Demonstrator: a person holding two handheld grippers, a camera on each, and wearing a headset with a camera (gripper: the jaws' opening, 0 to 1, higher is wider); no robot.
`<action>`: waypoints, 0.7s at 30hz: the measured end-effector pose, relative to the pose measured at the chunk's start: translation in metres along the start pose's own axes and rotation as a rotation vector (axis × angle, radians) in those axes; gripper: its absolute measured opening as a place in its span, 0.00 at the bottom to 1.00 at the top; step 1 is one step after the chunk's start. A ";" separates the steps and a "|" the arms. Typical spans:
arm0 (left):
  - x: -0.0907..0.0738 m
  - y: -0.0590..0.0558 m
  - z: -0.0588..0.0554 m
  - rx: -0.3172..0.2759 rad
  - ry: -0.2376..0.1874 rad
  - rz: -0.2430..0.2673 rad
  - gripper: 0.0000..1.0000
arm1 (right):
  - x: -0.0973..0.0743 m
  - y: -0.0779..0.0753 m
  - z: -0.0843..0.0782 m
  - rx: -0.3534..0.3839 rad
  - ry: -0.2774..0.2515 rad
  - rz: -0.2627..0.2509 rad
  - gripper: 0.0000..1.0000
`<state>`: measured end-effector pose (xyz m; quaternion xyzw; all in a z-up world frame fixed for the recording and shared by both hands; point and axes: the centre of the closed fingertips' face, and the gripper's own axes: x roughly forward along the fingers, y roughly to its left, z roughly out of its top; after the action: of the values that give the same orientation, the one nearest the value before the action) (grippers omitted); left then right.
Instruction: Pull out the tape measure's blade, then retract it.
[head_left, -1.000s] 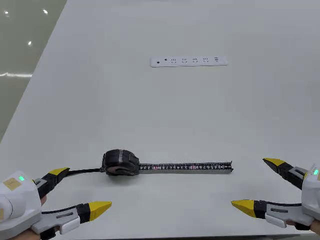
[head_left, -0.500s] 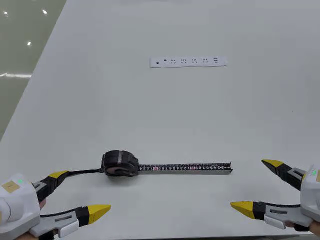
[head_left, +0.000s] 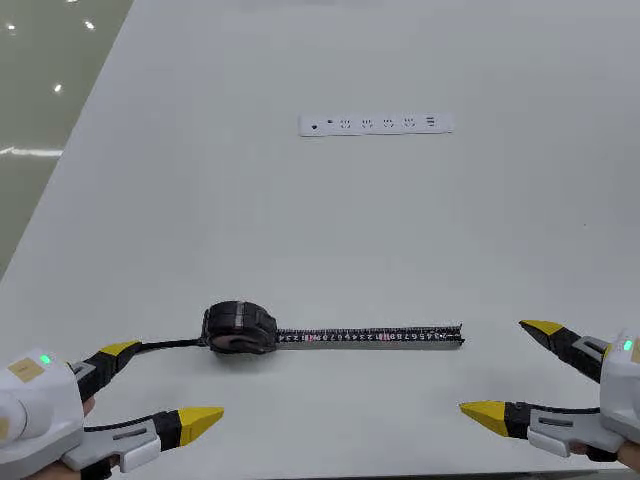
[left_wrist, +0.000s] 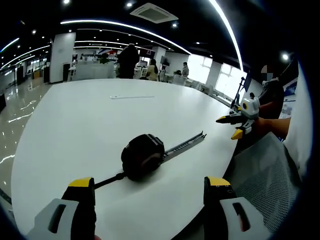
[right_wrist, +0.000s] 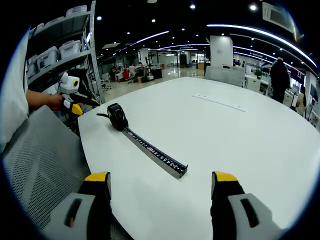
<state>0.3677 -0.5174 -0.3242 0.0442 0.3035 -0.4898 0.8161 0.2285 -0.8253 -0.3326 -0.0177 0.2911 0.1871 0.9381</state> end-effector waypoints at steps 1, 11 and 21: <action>0.000 0.001 0.001 0.000 0.000 0.004 0.87 | 0.000 0.000 0.000 0.001 -0.001 0.002 0.83; 0.009 0.002 0.003 -0.016 0.033 0.021 0.86 | 0.001 -0.003 0.000 -0.008 0.002 0.006 0.82; 0.020 -0.002 0.006 -0.039 0.047 0.027 0.85 | 0.005 -0.003 0.005 -0.016 -0.024 0.025 0.81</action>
<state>0.3756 -0.5359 -0.3292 0.0438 0.3313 -0.4718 0.8159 0.2365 -0.8255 -0.3312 -0.0194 0.2787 0.2014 0.9388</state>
